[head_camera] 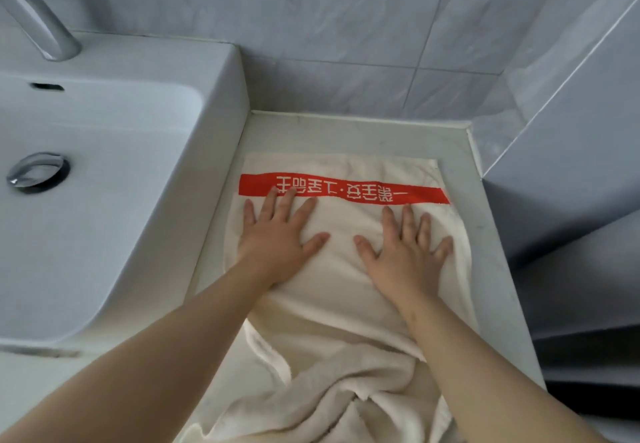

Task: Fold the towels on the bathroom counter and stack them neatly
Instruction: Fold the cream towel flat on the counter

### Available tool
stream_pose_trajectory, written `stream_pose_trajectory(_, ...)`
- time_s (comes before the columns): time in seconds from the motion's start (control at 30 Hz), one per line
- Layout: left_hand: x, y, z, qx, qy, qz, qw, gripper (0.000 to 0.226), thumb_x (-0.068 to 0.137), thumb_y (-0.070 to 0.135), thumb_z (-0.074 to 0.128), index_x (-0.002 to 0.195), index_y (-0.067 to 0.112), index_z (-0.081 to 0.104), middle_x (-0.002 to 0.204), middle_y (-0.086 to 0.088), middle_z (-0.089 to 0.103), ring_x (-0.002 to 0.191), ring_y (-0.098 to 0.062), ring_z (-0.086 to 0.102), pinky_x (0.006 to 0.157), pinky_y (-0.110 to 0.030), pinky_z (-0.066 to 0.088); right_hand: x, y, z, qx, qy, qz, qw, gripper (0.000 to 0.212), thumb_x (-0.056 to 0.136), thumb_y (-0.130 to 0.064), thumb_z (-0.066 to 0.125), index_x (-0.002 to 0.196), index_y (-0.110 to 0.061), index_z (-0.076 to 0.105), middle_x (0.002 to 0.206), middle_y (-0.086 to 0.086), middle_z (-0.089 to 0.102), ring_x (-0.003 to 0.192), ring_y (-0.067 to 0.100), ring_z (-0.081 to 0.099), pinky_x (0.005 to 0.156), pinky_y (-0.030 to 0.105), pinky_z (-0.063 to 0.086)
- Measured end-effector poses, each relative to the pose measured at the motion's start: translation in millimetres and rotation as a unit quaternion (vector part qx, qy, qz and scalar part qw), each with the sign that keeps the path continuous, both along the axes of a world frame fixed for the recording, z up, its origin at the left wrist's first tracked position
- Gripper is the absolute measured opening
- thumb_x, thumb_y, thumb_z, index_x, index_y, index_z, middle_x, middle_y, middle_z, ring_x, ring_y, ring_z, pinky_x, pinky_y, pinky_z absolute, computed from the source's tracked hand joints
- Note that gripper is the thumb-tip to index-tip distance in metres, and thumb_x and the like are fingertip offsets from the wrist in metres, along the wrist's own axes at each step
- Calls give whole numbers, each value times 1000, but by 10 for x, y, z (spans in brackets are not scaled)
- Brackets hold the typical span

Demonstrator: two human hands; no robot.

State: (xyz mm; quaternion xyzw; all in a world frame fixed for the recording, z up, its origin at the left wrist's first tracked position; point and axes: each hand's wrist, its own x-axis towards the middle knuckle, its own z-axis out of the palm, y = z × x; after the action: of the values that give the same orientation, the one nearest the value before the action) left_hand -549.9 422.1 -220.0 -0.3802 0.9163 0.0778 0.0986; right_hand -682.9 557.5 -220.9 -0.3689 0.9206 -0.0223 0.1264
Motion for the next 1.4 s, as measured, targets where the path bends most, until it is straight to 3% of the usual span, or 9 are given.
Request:
stream_pose_trajectory(0.47, -385, -740, -30, -16, 9, -26, 999, 67, 89, 67, 16, 147, 41, -3, 158, 6, -10, 145, -20, -13, 115, -50, -6, -419, -705, -52, -9, 6, 0, 1000, 75, 89, -68, 18, 150, -29, -1, 159, 3, -10, 145, 29, -12, 112, 60, -6)
stream_pose_trajectory(0.63, -384, -596, 124, -5, 47, -13, 999, 66, 95, 55, 31, 149, 33, 0, 159, 2, -4, 145, -21, -10, 116, -47, 0, -432, -635, 80, -21, -59, 13, 998, 72, 91, -59, 32, 150, -30, 4, 159, 1, -7, 145, 26, -11, 114, 54, -5)
stream_pose_trajectory(0.83, -13, 156, 347, 26, 105, -27, 994, 52, 97, 41, 37, 146, 34, 23, 158, 4, 10, 146, -17, -3, 116, -40, 4, 88, -39, 278, -111, -46, 58, 991, 55, 93, -45, 44, 143, -26, 32, 154, 1, 25, 145, 25, 8, 115, 47, 7)
stream_pose_trajectory(0.93, 433, 540, 272, 12, 152, -34, 988, 42, 92, 38, 43, 132, 27, 49, 148, -3, 36, 142, -27, 22, 112, -48, 25, 468, 377, 181, -217, 20, 71, 973, 45, 81, -39, 44, 114, -16, 63, 128, 10, 58, 129, 36, 44, 103, 54, 32)
stream_pose_trajectory(0.97, 578, 652, 240, -9, 177, -30, 984, 40, 87, 38, 44, 122, 25, 59, 139, -7, 49, 134, -33, 38, 104, -53, 37, 561, 508, 140, -249, 34, 60, 966, 42, 77, -37, 44, 105, -15, 66, 121, 11, 62, 121, 38, 52, 97, 54, 39)
stream_pose_trajectory(1.03, 859, 833, 177, -20, 202, 1, 979, 41, 78, 40, 42, 110, 25, 62, 125, -11, 60, 119, -38, 54, 89, -55, 45, 716, 735, 92, -297, 54, 25, 953, 38, 74, -33, 49, 105, -16, 62, 121, 14, 60, 116, 40, 54, 91, 53, 44)
stream_pose_trajectory(1.2, 1344, 1173, 52, 33, 220, 131, 966, 65, 74, 50, 32, 125, 18, 57, 134, -10, 52, 125, -34, 47, 96, -48, 40, 1069, 1095, -30, -335, 31, -91, 937, 54, 63, -13, 79, 113, -7, 59, 126, 26, 53, 105, 49, 56, 80, 54, 47)
stream_pose_trajectory(1.33, 1480, 1269, -14, 56, 257, 172, 949, 69, 73, 54, 25, 123, 20, 59, 133, 1, 52, 128, -24, 42, 100, -37, 31, 1236, 1222, -110, -336, 18, -131, 933, 49, 70, -34, 56, 112, -9, 62, 124, 20, 56, 105, 42, 57, 83, 49, 46)
stream_pose_trajectory(1.4, 1502, 1280, -46, 43, 279, 178, 943, 63, 75, 52, 29, 116, 20, 63, 123, 3, 58, 123, -23, 45, 96, -34, 30, 1233, 1248, -111, -343, 7, -152, 927, 43, 74, -28, 64, 114, -11, 62, 123, 16, 57, 107, 39, 54, 84, 48, 45)
